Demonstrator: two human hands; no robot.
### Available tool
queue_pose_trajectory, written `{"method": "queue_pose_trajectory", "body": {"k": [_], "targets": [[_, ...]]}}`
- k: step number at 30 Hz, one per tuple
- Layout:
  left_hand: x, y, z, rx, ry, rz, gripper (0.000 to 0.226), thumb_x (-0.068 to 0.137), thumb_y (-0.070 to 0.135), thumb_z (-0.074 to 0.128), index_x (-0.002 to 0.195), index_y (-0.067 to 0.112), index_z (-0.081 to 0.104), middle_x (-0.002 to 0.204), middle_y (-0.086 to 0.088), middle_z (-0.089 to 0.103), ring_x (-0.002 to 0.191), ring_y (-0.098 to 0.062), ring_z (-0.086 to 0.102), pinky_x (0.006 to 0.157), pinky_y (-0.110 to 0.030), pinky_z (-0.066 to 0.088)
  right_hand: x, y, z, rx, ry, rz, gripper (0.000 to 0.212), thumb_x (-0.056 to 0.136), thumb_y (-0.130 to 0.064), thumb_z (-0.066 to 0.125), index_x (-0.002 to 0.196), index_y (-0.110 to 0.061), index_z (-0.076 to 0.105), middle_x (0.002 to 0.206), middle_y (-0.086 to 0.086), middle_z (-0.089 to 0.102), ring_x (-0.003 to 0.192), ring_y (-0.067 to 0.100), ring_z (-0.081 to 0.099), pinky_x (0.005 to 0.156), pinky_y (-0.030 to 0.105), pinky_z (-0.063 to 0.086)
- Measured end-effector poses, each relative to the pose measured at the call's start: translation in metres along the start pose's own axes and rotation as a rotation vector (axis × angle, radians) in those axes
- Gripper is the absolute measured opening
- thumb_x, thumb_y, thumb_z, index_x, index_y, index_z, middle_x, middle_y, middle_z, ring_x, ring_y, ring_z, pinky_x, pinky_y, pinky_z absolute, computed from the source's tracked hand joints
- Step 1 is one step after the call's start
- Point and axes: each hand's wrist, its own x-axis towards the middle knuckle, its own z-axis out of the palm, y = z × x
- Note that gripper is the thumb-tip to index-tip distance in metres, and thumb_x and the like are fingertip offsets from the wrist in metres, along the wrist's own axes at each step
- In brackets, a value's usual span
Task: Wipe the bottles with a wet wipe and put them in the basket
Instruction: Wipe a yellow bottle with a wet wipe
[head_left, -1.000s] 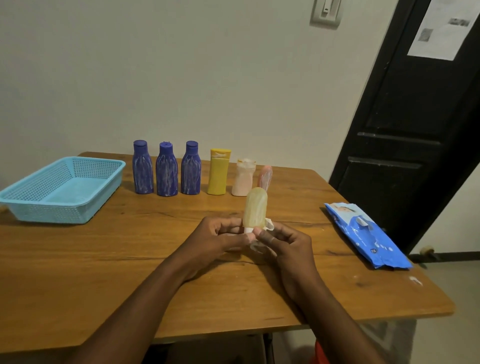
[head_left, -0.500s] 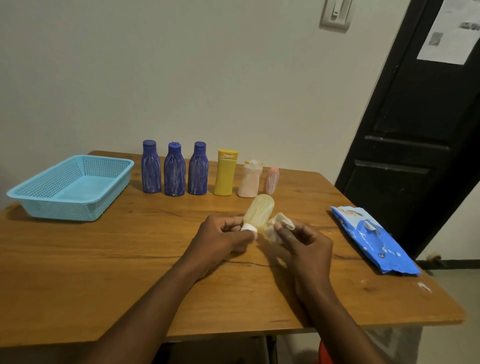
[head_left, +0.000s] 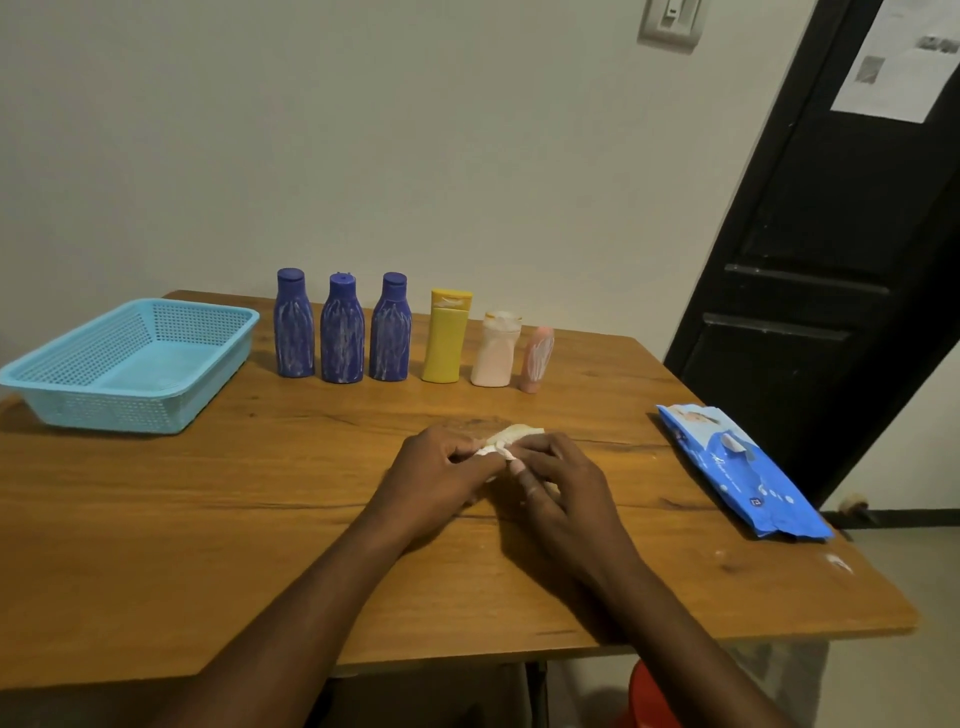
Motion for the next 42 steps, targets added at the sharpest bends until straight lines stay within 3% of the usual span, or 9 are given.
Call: {"method": "queue_pose_trajectory", "body": {"k": [5, 9, 16, 20, 24, 31, 37, 40, 42], "targets": [[-0.002, 0.001, 0.003, 0.111, 0.024, -0.009, 0.023, 0.082, 0.046, 0.070, 0.087, 0.029, 0.083, 0.100, 0.024, 0.073, 0.071, -0.012, 0.071, 0.073, -0.050, 0.061, 0.023, 0.014, -0.006, -0.026, 0.114, 0.203, 0.028, 0.087, -0.002, 0.068, 0.106, -0.019, 0.080, 0.109, -0.008, 0.073, 0.094, -0.004, 0.061, 0.092, 0.029, 0.055], [-0.004, 0.003, 0.003, 0.142, 0.035, 0.007, 0.037, 0.077, 0.050, 0.070, 0.105, 0.028, 0.081, 0.107, 0.020, 0.076, 0.082, -0.004, 0.071, 0.079, -0.048, 0.061, 0.033, 0.016, -0.008, -0.066, 0.080, 0.281, 0.028, 0.092, -0.004, 0.066, 0.115, -0.015, 0.076, 0.115, -0.001, 0.074, 0.095, 0.001, 0.060, 0.084, 0.016, 0.050], [-0.003, 0.002, -0.002, 0.104, -0.029, 0.028, 0.053, 0.067, 0.061, 0.073, 0.109, 0.028, 0.080, 0.109, 0.012, 0.077, 0.089, -0.002, 0.071, 0.080, -0.039, 0.062, 0.013, 0.000, -0.003, 0.027, -0.018, -0.010, 0.035, 0.086, 0.005, 0.069, 0.108, -0.020, 0.079, 0.106, -0.008, 0.070, 0.099, 0.001, 0.061, 0.080, 0.014, 0.052], [-0.002, 0.000, -0.002, 0.096, -0.007, 0.031, 0.040, 0.076, 0.040, 0.084, 0.114, 0.027, 0.079, 0.111, 0.015, 0.077, 0.093, 0.003, 0.069, 0.086, -0.039, 0.061, 0.024, 0.015, -0.008, 0.012, 0.061, 0.132, 0.035, 0.087, 0.006, 0.066, 0.112, -0.016, 0.078, 0.111, -0.003, 0.072, 0.100, 0.003, 0.063, 0.078, 0.007, 0.049], [-0.001, -0.002, -0.002, 0.077, 0.003, 0.035, 0.047, 0.073, 0.039, 0.087, 0.117, 0.025, 0.077, 0.119, 0.014, 0.074, 0.099, 0.004, 0.068, 0.091, -0.039, 0.060, 0.036, 0.020, -0.011, -0.082, 0.089, 0.248, 0.033, 0.090, 0.001, 0.065, 0.117, -0.015, 0.075, 0.115, 0.001, 0.072, 0.106, 0.011, 0.063, 0.089, 0.021, 0.053], [-0.004, 0.001, -0.004, 0.067, -0.056, 0.069, 0.009, 0.081, 0.025, 0.082, 0.089, 0.028, 0.083, 0.080, 0.008, 0.078, 0.079, -0.011, 0.073, 0.076, -0.049, 0.060, 0.024, -0.001, -0.002, -0.098, -0.081, -0.126, 0.027, 0.087, -0.009, 0.074, 0.113, -0.018, 0.078, 0.111, -0.003, 0.066, 0.103, 0.011, 0.060, 0.084, 0.024, 0.052], [-0.005, -0.001, -0.001, 0.061, 0.040, 0.085, 0.047, 0.071, 0.031, 0.090, 0.116, 0.026, 0.078, 0.094, 0.016, 0.078, 0.086, 0.004, 0.071, 0.084, -0.042, 0.062, 0.039, 0.022, -0.013, -0.136, 0.089, 0.091, 0.033, 0.089, -0.003, 0.071, 0.118, -0.018, 0.074, 0.114, -0.003, 0.069, 0.103, 0.008, 0.061, 0.092, 0.031, 0.056], [-0.005, -0.002, -0.001, 0.057, 0.052, 0.101, 0.048, 0.070, 0.030, 0.090, 0.116, 0.027, 0.077, 0.092, 0.017, 0.077, 0.086, 0.003, 0.071, 0.083, -0.043, 0.062, 0.040, 0.021, -0.010, -0.159, 0.106, 0.128, 0.034, 0.090, -0.004, 0.070, 0.120, -0.018, 0.073, 0.117, -0.003, 0.067, 0.107, 0.010, 0.060, 0.093, 0.025, 0.053], [-0.005, -0.002, -0.003, 0.070, 0.018, 0.114, 0.037, 0.072, 0.029, 0.088, 0.108, 0.030, 0.080, 0.089, 0.014, 0.078, 0.085, -0.002, 0.072, 0.081, -0.047, 0.062, 0.032, 0.007, -0.003, -0.168, 0.052, 0.003, 0.032, 0.088, -0.008, 0.073, 0.119, -0.018, 0.075, 0.117, -0.004, 0.064, 0.107, 0.007, 0.054, 0.091, 0.022, 0.050]]}}
